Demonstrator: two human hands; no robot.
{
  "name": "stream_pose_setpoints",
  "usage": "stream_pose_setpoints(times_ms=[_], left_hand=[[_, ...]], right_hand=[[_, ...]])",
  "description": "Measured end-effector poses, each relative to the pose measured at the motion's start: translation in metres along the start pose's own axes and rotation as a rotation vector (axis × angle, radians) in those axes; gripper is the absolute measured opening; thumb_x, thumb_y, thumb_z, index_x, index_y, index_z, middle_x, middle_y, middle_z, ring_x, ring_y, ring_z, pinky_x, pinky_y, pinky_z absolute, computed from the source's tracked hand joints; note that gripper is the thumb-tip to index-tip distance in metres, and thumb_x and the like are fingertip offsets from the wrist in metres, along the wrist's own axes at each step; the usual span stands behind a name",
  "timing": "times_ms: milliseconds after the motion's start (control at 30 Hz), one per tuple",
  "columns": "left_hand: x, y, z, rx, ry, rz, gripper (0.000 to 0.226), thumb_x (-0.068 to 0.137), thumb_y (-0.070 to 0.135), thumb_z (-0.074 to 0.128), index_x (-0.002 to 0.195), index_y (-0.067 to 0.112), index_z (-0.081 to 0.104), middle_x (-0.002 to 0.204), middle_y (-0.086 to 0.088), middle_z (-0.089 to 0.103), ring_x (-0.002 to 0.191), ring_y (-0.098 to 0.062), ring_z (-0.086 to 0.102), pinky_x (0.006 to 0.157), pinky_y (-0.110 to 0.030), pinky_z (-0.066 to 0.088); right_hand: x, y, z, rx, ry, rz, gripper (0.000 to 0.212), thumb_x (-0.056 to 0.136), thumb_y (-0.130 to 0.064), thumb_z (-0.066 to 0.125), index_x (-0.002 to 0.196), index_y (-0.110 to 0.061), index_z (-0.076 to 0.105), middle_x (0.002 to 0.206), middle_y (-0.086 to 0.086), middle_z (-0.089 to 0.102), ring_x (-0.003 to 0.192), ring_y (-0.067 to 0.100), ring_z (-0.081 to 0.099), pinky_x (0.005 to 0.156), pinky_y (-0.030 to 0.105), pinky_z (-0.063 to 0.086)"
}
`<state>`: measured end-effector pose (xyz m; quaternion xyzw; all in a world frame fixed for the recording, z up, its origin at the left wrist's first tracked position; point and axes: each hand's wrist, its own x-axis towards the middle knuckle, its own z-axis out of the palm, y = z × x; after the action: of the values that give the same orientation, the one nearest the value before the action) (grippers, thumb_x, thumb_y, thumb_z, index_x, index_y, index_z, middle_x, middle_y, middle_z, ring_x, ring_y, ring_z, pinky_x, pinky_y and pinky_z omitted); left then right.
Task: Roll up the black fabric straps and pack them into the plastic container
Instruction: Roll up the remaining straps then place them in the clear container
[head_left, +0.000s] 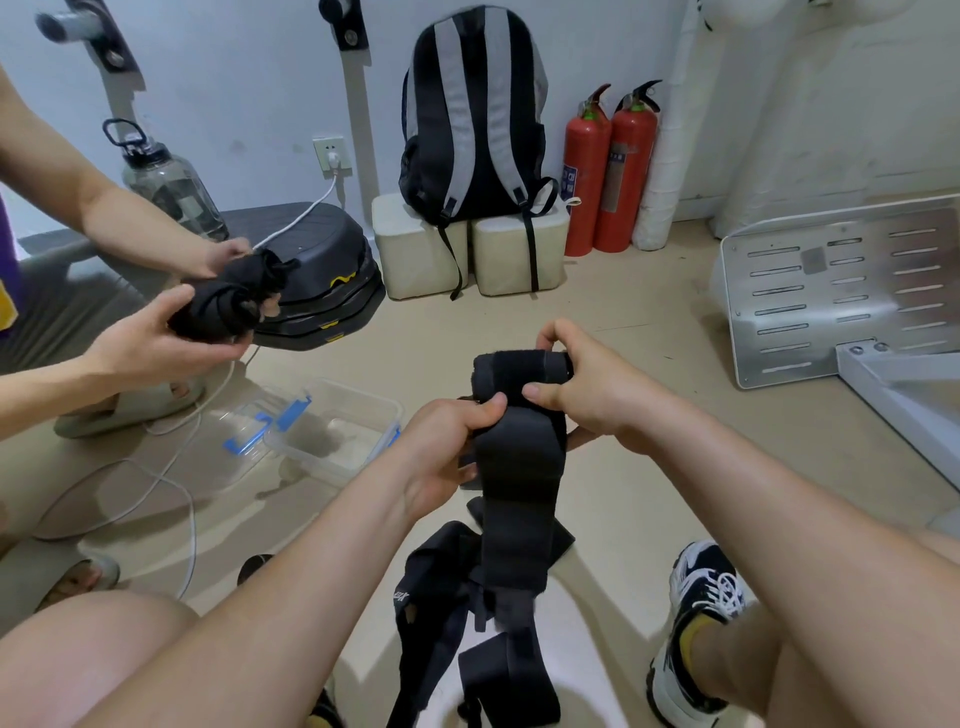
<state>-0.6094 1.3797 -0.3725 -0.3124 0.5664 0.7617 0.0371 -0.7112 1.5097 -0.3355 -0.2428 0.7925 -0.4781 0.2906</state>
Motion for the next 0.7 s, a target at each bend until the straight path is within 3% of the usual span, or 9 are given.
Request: stream_pose_setpoints(times_ms=[133, 267, 367, 500, 567, 700], left_hand=[[-0.003, 0.009, -0.007, 0.031, 0.008, 0.007, 0.012, 0.092, 0.027, 0.063, 0.096, 0.018, 0.070, 0.093, 0.002, 0.072, 0.092, -0.016, 0.063, 0.082, -0.033, 0.045], [-0.004, 0.023, -0.021, 0.129, 0.063, 0.085, 0.032, 0.086, 0.039, 0.068, 0.108, 0.016, 0.068, 0.102, -0.008, 0.074, 0.091, -0.023, 0.069, 0.080, -0.035, 0.050], [-0.004, 0.028, -0.024, 0.098, 0.109, 0.194, 0.039, 0.084, 0.045, 0.070, 0.111, 0.019, 0.058, 0.096, -0.008, 0.072, 0.073, -0.022, 0.071, 0.069, -0.035, 0.052], [-0.006, 0.027, -0.021, 0.162, 0.058, 0.332, 0.030, 0.087, 0.034, 0.071, 0.115, 0.022, 0.068, 0.080, -0.004, 0.066, 0.054, -0.017, 0.064, 0.059, -0.030, 0.051], [-0.006, 0.026, -0.018, 0.086, 0.085, 0.376, 0.027, 0.086, 0.025, 0.074, 0.112, 0.018, 0.072, 0.086, -0.011, 0.069, 0.061, -0.021, 0.067, 0.058, -0.029, 0.052], [-0.001, 0.025, -0.014, -0.090, 0.155, 0.416, 0.028, 0.085, 0.010, 0.074, 0.112, 0.013, 0.070, 0.092, -0.019, 0.068, 0.071, -0.028, 0.067, 0.059, -0.030, 0.054]], right_hand=[[0.002, 0.003, 0.008, 0.231, 0.040, -0.034, 0.027, 0.093, -0.001, 0.063, 0.109, -0.019, 0.049, 0.101, 0.011, 0.060, 0.087, 0.025, 0.064, 0.077, 0.054, 0.058], [0.002, 0.002, 0.017, 0.382, 0.099, -0.038, 0.033, 0.090, 0.009, 0.063, 0.104, -0.021, 0.058, 0.103, 0.013, 0.061, 0.089, 0.028, 0.065, 0.080, 0.058, 0.057], [0.002, -0.001, 0.017, 0.403, 0.096, -0.046, 0.036, 0.088, 0.012, 0.063, 0.103, -0.020, 0.059, 0.105, 0.015, 0.059, 0.090, 0.029, 0.065, 0.074, 0.048, 0.060], [0.000, -0.001, 0.016, 0.375, 0.056, -0.077, 0.039, 0.086, 0.013, 0.063, 0.099, -0.024, 0.061, 0.107, 0.016, 0.062, 0.094, 0.029, 0.067, 0.070, 0.035, 0.057], [0.000, 0.000, 0.018, 0.427, 0.056, -0.066, 0.041, 0.087, 0.012, 0.063, 0.107, -0.024, 0.060, 0.111, 0.018, 0.062, 0.095, 0.030, 0.067, 0.074, 0.038, 0.059], [0.001, -0.001, 0.015, 0.814, 0.017, 0.082, 0.050, 0.089, 0.007, 0.061, 0.133, -0.014, 0.049, 0.123, 0.020, 0.064, 0.104, 0.033, 0.068, 0.079, 0.042, 0.059]])
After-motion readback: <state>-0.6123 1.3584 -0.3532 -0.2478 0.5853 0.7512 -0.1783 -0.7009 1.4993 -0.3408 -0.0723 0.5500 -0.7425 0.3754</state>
